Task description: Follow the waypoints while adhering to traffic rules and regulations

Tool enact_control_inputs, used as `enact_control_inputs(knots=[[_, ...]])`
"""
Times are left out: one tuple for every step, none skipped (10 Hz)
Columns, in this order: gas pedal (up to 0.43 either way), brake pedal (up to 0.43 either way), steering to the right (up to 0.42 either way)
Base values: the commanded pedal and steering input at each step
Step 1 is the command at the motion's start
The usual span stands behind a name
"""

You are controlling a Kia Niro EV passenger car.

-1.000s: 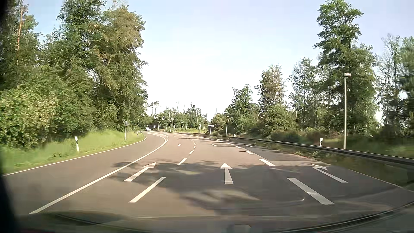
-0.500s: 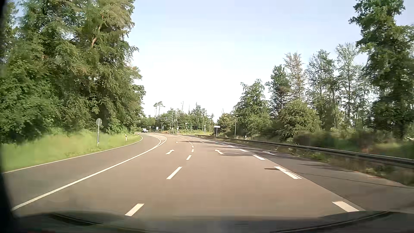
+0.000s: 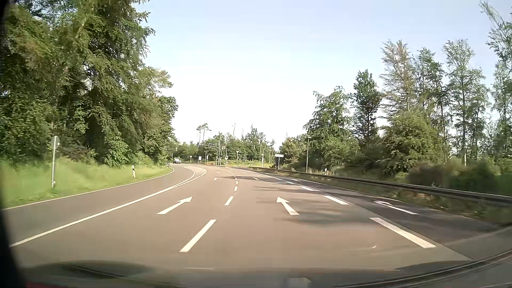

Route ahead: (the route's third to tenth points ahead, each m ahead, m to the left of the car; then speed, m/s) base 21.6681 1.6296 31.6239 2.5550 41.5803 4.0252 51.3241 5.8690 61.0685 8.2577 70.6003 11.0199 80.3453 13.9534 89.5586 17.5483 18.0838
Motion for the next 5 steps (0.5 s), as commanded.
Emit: enact_control_inputs(knots=[[0.177, 0.030, -0.018], [0.177, 0.030, -0.018], [0.177, 0.030, -0.018], [0.177, 0.030, -0.018], [0.177, 0.030, -0.018]])
